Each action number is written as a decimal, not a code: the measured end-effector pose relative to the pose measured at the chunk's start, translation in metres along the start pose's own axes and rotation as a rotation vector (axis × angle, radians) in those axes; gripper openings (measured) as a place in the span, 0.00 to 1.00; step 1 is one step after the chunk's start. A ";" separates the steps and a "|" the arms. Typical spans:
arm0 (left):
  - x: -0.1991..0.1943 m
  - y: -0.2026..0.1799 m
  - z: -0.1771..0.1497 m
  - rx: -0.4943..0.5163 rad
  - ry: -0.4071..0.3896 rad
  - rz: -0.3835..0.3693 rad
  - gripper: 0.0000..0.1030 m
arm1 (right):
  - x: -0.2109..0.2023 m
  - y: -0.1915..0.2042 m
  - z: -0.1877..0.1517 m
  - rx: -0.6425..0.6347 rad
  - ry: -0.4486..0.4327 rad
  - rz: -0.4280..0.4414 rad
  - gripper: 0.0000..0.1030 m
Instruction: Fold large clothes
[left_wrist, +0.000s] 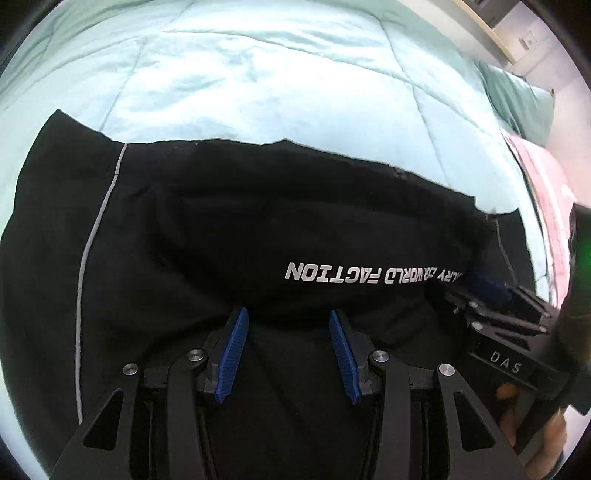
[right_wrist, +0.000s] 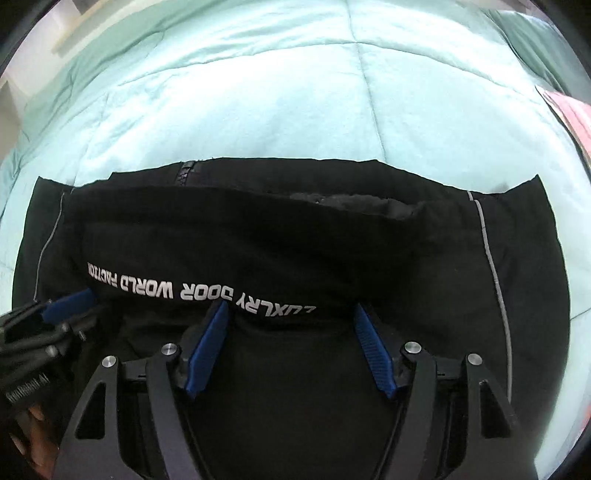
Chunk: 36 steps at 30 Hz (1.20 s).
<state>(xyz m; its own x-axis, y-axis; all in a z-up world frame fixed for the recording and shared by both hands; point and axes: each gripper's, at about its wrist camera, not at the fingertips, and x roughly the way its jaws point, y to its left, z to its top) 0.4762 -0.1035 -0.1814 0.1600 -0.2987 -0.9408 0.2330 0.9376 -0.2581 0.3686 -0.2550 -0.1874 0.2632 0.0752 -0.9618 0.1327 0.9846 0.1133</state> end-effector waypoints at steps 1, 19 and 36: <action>-0.013 0.000 -0.003 0.009 -0.005 -0.021 0.46 | -0.013 -0.001 -0.003 0.008 -0.010 0.023 0.68; -0.042 0.045 -0.126 0.094 0.013 0.066 0.57 | -0.026 -0.013 -0.124 -0.082 0.066 0.026 0.68; -0.137 0.042 -0.134 0.120 -0.125 0.054 0.57 | -0.133 0.009 -0.122 -0.066 -0.108 -0.085 0.69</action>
<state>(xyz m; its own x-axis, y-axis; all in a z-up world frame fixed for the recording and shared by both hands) 0.3355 0.0004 -0.0922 0.2918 -0.2755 -0.9159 0.3327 0.9271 -0.1728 0.2183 -0.2365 -0.0890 0.3551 -0.0232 -0.9345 0.0970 0.9952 0.0122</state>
